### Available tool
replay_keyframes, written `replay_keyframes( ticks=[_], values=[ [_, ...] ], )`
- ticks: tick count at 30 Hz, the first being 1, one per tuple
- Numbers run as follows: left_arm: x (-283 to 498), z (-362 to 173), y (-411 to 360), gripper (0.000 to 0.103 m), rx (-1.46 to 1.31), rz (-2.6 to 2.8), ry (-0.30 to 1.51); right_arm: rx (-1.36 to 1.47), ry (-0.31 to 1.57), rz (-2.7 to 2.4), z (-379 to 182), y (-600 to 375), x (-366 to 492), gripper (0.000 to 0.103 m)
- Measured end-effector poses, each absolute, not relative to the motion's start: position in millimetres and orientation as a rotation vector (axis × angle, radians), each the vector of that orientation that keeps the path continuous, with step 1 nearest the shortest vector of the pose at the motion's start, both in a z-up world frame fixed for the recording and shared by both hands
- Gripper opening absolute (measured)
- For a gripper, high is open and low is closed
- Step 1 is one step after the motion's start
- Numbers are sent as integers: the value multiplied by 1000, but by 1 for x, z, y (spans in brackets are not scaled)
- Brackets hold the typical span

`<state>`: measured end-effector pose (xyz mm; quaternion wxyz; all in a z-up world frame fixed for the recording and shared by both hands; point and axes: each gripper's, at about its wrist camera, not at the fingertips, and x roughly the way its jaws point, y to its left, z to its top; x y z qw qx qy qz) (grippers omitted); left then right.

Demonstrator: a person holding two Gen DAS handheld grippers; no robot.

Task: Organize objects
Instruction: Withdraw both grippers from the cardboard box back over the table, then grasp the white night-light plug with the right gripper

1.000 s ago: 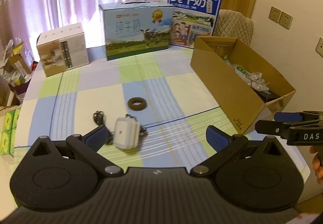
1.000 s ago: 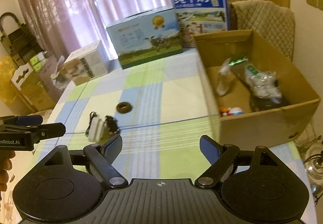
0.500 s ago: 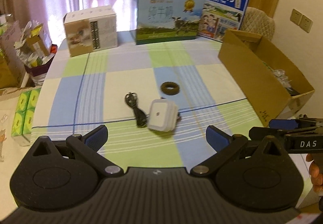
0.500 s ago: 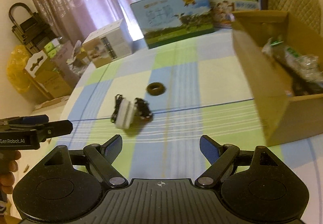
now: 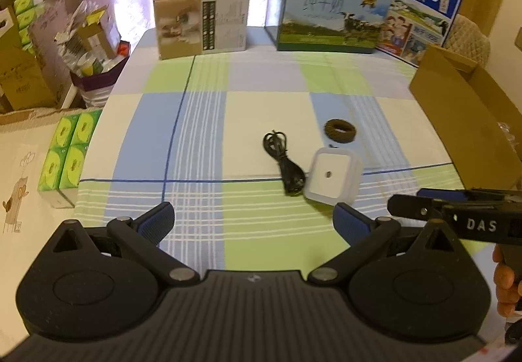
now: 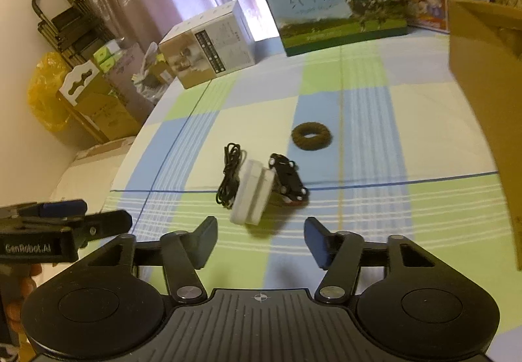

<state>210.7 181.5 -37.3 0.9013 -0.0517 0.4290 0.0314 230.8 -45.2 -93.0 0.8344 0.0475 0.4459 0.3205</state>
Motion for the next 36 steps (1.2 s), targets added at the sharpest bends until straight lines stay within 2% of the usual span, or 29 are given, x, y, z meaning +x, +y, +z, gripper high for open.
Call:
replay_keyframes(
  ticks=[5,20,22,27,36],
  values=[
    [218,-47,191,102,-118,76,911,96,962,693,-103,-29,242,48],
    [242,-66,204,102,-128,75,950,147,1009,669,-127,2,272,45],
    [245,-68,205,102,-129,73,952,154,1016,663,-130,3,275,43],
    [250,-71,205,102,-127,72,962,183,1030,654,-134,0,281,26],
    [258,-74,195,101,-115,23,963,242,1069,650,-126,-30,273,24]
  ],
)
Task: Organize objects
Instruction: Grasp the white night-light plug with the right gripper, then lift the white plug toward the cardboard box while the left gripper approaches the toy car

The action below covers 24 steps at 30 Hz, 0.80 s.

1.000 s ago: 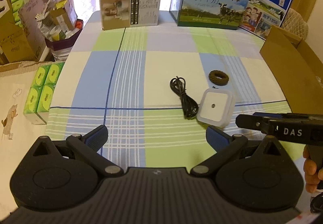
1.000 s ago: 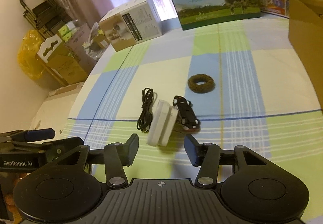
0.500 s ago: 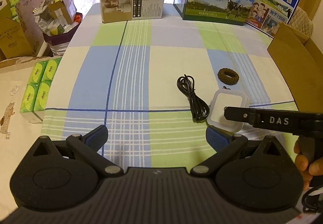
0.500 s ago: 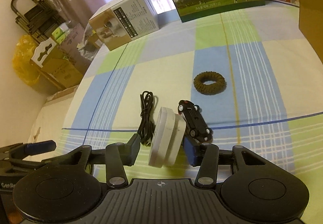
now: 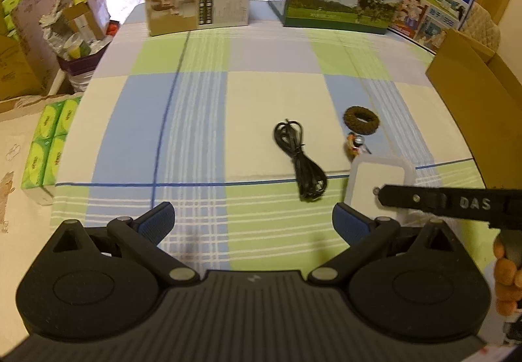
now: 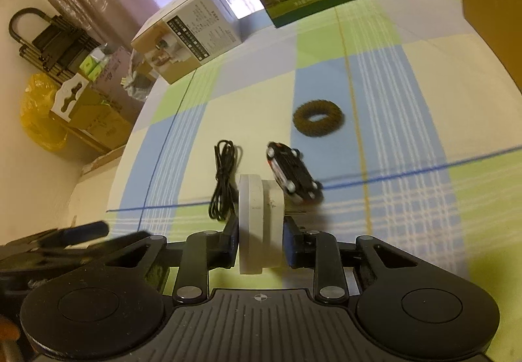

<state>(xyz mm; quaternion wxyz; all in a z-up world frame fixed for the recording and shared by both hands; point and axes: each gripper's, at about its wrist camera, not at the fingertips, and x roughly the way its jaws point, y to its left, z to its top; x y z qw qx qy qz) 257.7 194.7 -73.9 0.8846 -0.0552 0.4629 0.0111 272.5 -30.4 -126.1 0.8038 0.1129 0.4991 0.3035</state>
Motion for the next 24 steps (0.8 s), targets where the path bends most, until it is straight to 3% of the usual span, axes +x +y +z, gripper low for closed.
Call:
replay_keyframes(
  ticks=[24],
  values=[
    [320,-102,100,101,195,-388,846,293,1020,337,-108,-143,274,24]
  ],
)
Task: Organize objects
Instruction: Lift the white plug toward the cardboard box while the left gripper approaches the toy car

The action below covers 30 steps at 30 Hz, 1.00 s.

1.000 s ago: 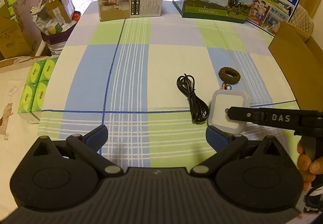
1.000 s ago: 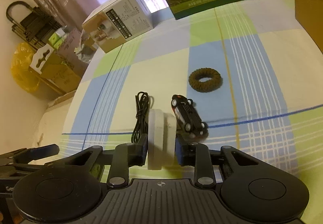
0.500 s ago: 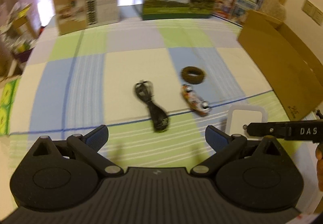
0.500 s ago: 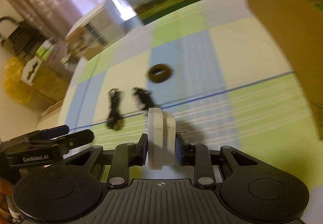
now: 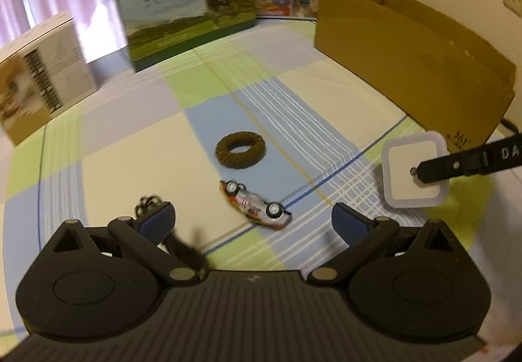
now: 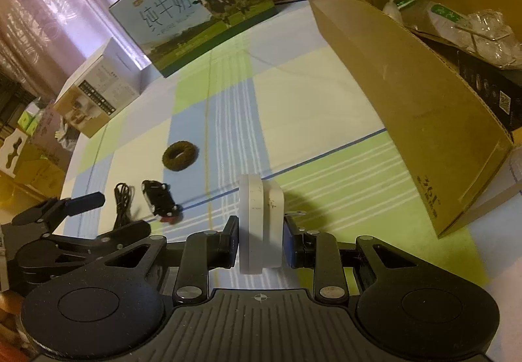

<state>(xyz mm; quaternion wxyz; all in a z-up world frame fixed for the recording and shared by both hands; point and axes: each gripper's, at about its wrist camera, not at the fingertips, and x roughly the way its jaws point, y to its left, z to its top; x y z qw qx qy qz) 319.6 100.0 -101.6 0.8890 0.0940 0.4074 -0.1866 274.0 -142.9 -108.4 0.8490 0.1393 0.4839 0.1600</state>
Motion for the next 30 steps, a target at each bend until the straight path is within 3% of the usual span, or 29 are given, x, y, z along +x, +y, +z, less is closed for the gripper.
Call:
replay_keyframes(
  ticks=[18,23,26,30],
  values=[
    [347,-136,84,87,351,-513,868,330,1038,301,-115,-155,289,24],
    [349,-140,83,73,364,-536,860,333,1037,299,-115,-154,290,24],
    [349,-139,83,60,354,-539,858,333,1037,299,-115,-155,290,24],
    [349,-138,83,60,344,-533,866,331,1036,299,-115,-155,291,24]
  ],
)
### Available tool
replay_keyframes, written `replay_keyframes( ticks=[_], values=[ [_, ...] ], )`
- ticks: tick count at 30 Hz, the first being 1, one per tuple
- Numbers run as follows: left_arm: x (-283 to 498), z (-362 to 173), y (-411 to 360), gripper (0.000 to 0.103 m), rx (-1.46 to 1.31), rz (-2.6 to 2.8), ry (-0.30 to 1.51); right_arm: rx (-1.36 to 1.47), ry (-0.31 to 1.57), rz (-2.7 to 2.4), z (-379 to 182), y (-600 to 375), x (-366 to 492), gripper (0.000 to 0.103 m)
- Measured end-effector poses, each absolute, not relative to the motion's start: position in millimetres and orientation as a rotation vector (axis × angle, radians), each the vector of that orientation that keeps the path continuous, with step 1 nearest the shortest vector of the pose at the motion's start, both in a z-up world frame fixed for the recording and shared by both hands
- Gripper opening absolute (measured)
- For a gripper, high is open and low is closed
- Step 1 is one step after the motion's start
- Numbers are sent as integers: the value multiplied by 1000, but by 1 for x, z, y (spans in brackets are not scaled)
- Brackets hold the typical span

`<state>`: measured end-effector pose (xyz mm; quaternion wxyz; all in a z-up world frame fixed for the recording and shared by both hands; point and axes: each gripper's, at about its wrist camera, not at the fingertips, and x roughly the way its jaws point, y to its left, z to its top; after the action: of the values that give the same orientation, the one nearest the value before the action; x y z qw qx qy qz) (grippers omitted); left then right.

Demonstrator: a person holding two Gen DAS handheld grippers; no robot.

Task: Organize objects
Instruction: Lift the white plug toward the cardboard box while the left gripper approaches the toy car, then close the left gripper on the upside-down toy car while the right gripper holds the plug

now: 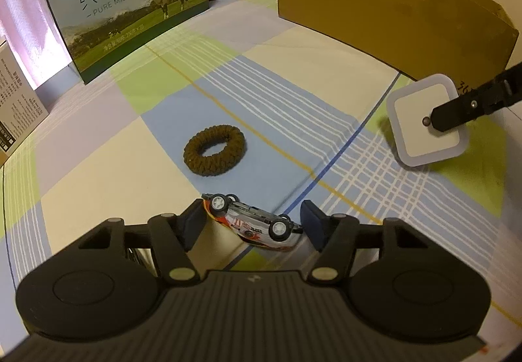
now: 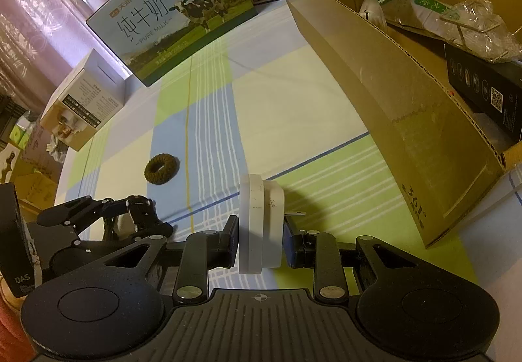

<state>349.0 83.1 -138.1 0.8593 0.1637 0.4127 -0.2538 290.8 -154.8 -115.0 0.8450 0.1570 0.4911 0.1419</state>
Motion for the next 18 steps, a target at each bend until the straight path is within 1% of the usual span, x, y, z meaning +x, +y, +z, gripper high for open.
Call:
replay_keyframes(
  ticks=[18],
  values=[
    [326,-111,94,60,242,-432,929,320,1016,316,-108,-154,280,24]
  ],
)
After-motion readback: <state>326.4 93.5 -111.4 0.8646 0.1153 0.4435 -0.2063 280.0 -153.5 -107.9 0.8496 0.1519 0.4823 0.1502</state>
